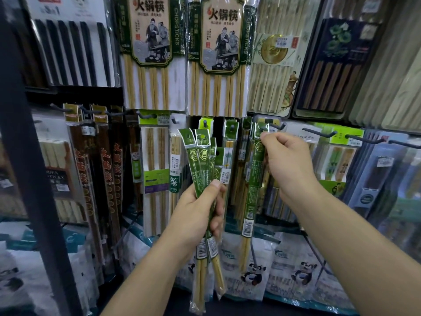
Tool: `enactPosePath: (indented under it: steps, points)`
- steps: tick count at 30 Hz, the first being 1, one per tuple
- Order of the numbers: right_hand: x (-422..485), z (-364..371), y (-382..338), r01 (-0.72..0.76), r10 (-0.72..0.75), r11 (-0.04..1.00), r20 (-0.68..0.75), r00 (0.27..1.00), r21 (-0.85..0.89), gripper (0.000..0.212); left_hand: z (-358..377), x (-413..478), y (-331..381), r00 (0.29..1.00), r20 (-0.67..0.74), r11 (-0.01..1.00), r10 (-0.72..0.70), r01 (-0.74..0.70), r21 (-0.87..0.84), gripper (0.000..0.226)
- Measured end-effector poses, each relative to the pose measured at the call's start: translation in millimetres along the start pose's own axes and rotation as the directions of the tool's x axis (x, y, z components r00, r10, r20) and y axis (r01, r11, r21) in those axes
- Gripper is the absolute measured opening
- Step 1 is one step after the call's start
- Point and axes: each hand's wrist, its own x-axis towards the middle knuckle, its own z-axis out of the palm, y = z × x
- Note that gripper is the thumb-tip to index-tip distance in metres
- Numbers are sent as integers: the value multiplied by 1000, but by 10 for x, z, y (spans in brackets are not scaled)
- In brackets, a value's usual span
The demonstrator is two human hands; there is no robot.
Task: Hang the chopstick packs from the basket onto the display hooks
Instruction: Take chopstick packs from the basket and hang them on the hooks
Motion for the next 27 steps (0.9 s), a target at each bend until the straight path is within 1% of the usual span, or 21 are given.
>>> enactPosePath:
  steps: [2,5,7,9,11,12,13,14,17,19,21,22,24,25,27]
  points:
    - [13,-2,43,-13,13,999,-4,1000,-40,45,6,-3,2,1000,2,999,-10,10,-46,28]
    - [25,-14,120,-13,13,998,3,1000,-69,46,28,-6,1,1000,9,997,-10,11,-82,26]
    - [35,-19,176,-6,5,997,-14,1000,-83,47,17,-8,-9,1000,10,1000,1,-1,-14,27]
    - [27,-22,216,5,-12,995,-64,998,-102,41,4,-9,-22,999,17,995,34,-35,90,31]
    - [-3,-35,225,55,-69,993,-134,989,-107,29,-2,-8,-30,998,19,993,57,-59,101,29]
    - [-29,-47,216,85,-100,991,-154,983,-102,27,-1,-9,-33,998,18,993,68,-69,91,28]
    - [-64,-57,199,109,-122,990,-150,981,-91,26,2,-8,-36,997,16,994,77,-78,78,26]
    - [-108,-60,175,124,-132,989,-113,985,-77,24,7,-7,-38,996,14,994,87,-88,65,24]
    - [-267,-14,104,133,-124,989,123,985,-68,22,43,-8,-51,993,27,993,117,-117,8,19]
    - [-348,35,81,161,-139,983,223,965,-84,23,75,-7,-74,990,41,991,132,-130,-41,16]
    - [-384,69,73,177,-152,980,235,960,-87,24,97,-8,-87,990,47,989,131,-127,-81,14]
    - [-387,76,77,159,-139,985,229,963,-71,25,105,-10,-85,991,48,988,125,-120,-100,15]
    - [-362,70,91,108,-100,994,205,974,-29,27,108,-9,-78,995,32,987,93,-88,-133,26]
    - [-336,60,95,95,-86,995,178,980,-37,28,98,-4,-75,998,7,989,69,-68,-132,30]
    - [-266,29,89,74,-66,996,120,991,-59,30,63,13,-86,996,-70,997,47,-51,-53,28]
